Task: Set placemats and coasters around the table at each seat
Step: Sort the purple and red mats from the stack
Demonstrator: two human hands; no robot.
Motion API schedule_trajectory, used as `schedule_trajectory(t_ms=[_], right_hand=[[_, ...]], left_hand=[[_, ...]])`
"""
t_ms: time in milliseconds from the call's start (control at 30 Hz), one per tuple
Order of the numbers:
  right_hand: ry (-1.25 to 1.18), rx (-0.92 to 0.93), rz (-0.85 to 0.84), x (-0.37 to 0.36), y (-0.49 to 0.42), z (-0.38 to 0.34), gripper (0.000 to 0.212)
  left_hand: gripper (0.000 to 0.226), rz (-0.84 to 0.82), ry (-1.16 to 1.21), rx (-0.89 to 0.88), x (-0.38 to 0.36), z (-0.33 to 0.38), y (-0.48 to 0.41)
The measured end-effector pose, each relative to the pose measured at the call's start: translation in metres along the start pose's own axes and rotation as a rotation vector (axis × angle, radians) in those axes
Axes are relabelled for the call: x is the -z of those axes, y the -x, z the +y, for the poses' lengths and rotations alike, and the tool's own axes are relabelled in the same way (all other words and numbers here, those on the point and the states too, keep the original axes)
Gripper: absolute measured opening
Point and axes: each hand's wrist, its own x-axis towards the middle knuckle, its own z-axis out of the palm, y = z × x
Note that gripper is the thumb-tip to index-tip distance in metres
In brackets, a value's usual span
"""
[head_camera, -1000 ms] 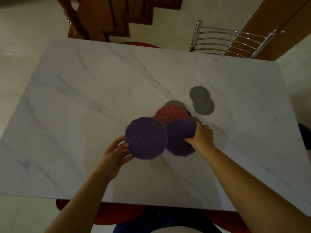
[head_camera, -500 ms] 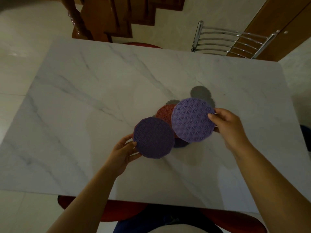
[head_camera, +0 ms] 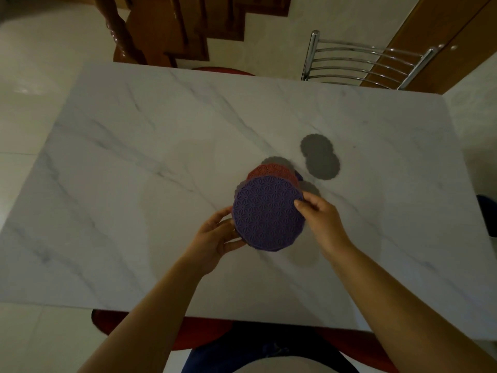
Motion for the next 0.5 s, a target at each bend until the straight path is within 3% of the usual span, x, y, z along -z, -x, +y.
schedule_trajectory(t_ms=[167,500], right_hand=[[0.094,0.002,-0.051,0.0012,0.0051,0.0033,0.042],[0.062,0.027,0.019,0.0036,0.0061,0.0029,0.044]], left_hand=[[0.033,-0.013,-0.004,0.002,-0.0035,-0.0012,-0.0004],[0.032,0.055,-0.068,0.024,-0.0001,0.0017,-0.0029]])
